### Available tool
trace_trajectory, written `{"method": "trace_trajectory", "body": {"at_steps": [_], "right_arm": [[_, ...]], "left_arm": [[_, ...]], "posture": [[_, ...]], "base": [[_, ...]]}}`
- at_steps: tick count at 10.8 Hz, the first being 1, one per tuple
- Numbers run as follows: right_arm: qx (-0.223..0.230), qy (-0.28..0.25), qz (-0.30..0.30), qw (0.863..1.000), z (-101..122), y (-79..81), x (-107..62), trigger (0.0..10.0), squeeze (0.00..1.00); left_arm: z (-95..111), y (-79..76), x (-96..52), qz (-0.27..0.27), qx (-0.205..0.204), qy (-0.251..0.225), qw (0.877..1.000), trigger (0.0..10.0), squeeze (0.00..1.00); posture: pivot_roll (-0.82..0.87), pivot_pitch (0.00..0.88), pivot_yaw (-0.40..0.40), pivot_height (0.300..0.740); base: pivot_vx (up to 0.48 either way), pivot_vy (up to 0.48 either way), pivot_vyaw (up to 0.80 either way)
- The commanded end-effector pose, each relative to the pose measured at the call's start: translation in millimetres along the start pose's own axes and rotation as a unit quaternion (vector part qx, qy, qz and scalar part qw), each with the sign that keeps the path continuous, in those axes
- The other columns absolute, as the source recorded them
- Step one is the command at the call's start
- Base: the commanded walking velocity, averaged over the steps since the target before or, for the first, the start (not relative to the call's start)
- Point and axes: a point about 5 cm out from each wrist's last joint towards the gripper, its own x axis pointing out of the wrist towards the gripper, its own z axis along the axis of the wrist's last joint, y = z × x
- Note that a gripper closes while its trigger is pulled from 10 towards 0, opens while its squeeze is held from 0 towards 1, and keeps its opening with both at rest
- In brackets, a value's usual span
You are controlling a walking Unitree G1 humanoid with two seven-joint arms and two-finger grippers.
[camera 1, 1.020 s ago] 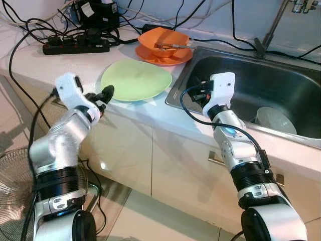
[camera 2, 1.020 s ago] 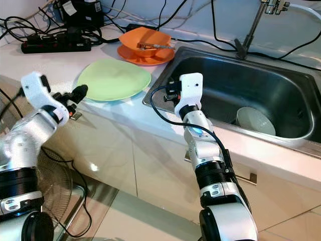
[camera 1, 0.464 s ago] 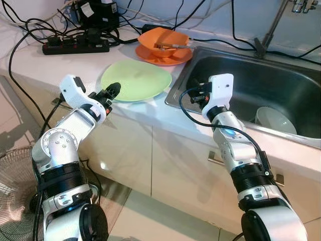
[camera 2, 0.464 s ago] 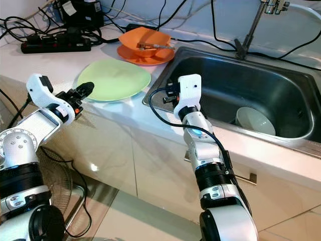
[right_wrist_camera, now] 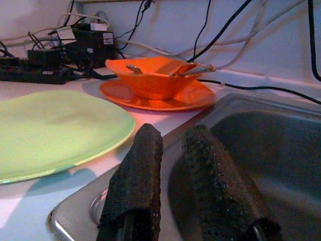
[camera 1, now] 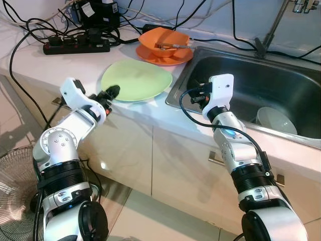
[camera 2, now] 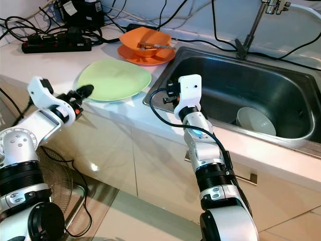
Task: Kitchen organization
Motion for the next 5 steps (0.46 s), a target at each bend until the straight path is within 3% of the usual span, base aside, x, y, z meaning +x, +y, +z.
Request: {"method": "trace_trajectory", "body": {"at_steps": [1, 5], "right_arm": [[-0.002, -0.002, -0.003, 1.0, 3.2, -3.4, -1.2, 10.0, 0.0], [-0.002, -0.004, -0.007, 1.0, 4.8, -5.0, -1.2, 10.0, 0.0]], "left_arm": [[-0.9, -1.6, 1.1, 0.003, -0.005, 0.004, 1.0, 10.0, 0.0], [-5.1, -6.8, 6.3, 0.0, -0.018, 0.007, 1.0, 10.0, 0.0]], "posture": [[0.15, 0.067, -0.008, 0.74], [0.15, 0.071, -0.009, 0.74]], "base": [[0.0, 0.0, 0.0], [0.0, 0.0, 0.0]]}}
